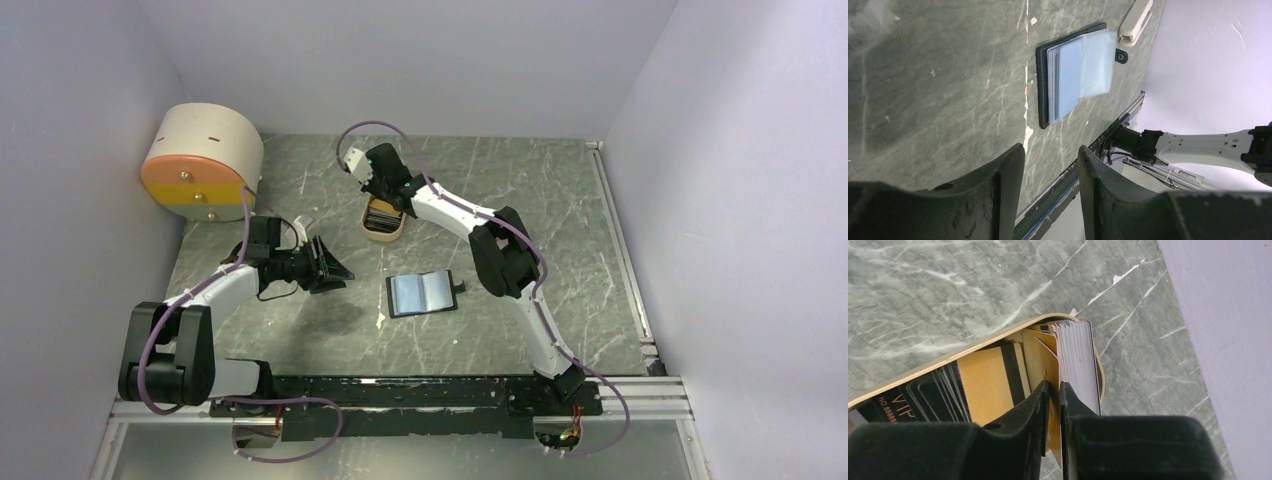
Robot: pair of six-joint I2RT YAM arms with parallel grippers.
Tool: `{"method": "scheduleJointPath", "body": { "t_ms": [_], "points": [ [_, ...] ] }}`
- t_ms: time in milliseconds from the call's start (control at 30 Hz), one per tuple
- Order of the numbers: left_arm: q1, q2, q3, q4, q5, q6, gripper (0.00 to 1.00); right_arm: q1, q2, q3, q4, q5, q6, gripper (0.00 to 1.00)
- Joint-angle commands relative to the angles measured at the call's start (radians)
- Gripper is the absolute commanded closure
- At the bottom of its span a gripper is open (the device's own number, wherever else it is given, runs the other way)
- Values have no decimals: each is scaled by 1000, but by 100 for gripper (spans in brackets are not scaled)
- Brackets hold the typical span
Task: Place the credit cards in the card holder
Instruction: Pick up the credit card from the storage box.
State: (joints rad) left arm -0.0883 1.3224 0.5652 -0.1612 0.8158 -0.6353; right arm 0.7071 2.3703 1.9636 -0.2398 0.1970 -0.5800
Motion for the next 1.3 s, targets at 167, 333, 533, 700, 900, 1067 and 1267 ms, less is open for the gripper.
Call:
{"method": "scheduleJointPath", "body": {
  "t_ms": [167,333,533,700,900,1067,1267],
  "points": [
    [9,5,-4,27,26,0,51,-14,-71,35,-39,-32,19,97],
    [9,1,-5,27,25,0,51,-13,-107,24,-104,-104,46,100],
    [9,1,-4,24,25,1,51,-8,-150,-2,-186,-169,78,100],
    [9,-3,-5,24,28,0,51,-17,-119,28,-198,-149,67,100],
    [9,-4,-4,22,26,3,51,-26,-134,79,-238,-181,134,100],
    [9,-17,2,8,21,8,55,-26,-216,45,-251,-196,276,100],
    [4,-54,14,-24,6,23,66,-29,-369,-129,-260,-189,511,100]
  ]
}}
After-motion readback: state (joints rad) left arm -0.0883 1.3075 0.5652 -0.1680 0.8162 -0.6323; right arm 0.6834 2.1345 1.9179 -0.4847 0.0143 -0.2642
